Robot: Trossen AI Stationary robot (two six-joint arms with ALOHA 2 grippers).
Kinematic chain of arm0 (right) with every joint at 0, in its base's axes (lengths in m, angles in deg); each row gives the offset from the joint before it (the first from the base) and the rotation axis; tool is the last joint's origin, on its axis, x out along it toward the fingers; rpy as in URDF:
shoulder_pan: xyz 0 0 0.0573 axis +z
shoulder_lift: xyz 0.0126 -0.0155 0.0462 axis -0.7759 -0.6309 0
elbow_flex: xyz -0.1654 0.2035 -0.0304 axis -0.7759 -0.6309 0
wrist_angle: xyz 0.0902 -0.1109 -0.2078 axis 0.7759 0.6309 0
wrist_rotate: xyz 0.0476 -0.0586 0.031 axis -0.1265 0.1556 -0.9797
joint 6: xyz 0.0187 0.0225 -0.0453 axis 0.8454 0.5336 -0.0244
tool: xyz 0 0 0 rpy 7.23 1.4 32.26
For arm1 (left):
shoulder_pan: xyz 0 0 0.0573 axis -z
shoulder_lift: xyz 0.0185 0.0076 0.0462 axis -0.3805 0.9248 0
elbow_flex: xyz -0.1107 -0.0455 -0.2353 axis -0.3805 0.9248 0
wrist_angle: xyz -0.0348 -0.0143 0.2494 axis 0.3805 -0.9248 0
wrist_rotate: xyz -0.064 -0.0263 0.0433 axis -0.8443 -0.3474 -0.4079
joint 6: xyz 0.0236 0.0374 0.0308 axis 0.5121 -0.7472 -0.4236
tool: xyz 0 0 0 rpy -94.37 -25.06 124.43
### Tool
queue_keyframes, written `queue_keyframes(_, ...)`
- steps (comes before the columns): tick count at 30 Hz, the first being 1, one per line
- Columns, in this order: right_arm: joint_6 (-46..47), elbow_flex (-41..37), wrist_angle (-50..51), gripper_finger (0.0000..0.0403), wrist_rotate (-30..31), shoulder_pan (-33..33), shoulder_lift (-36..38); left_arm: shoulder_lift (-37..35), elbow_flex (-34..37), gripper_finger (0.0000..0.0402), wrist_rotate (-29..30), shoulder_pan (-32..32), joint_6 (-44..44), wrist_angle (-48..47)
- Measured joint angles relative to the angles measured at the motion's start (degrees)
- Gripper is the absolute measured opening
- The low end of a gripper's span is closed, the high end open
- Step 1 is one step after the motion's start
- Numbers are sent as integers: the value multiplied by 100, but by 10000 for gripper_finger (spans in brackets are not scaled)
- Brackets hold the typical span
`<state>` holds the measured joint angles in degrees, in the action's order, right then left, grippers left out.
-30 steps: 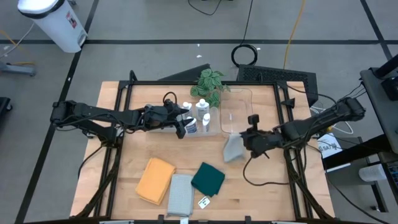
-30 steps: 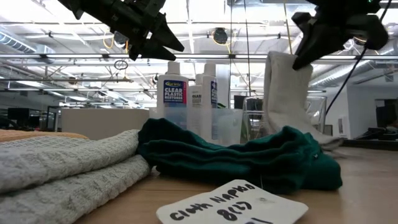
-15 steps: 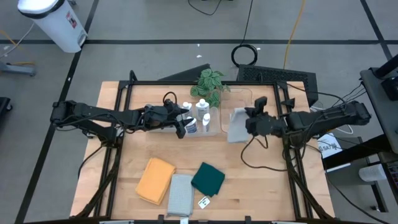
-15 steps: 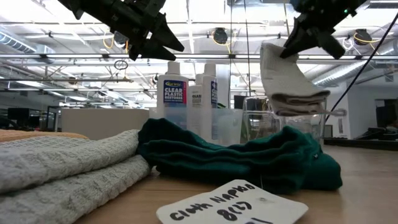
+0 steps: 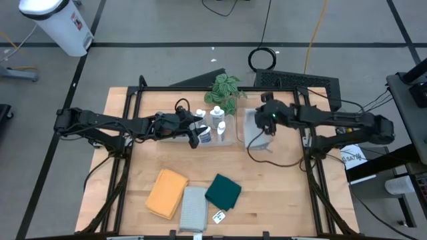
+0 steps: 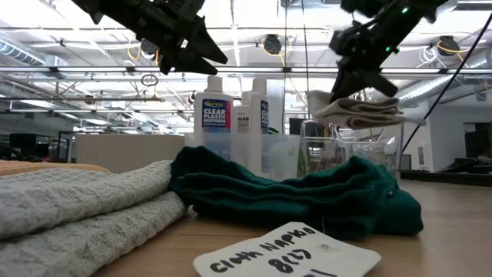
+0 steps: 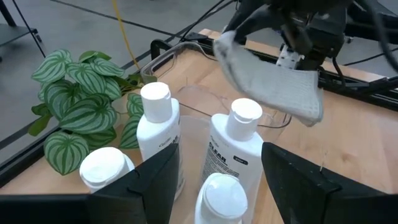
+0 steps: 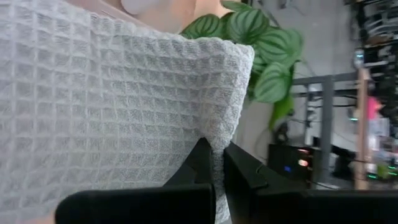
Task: Pick & Place Kitchen Items
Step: Put the right gray towel into the transparent bin, then put the green towel into the transparent bin
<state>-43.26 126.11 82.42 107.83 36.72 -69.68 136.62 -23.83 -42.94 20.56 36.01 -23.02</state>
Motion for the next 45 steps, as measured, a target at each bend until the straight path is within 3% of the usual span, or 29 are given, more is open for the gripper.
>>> queue_keyframes(6,-26,2,-292,0,-793,-686,-547,0,0,234,8,-11,-164,49)
queue_keyframes(14,-17,2,-497,0,-1298,-1239,-1435,0,0,235,11,-11,-480,104)
queue_keyframes(28,-155,2,-1376,5,-1284,-1687,-2538,0,0,235,13,-11,-748,94)
queue_keyframes(36,52,2,-1481,66,-675,-1686,-2466,0,0,235,13,-11,-746,85)
queue_keyframes(45,371,-3,-1545,144,-633,-1634,-2080,0,0,234,13,-11,-718,79)
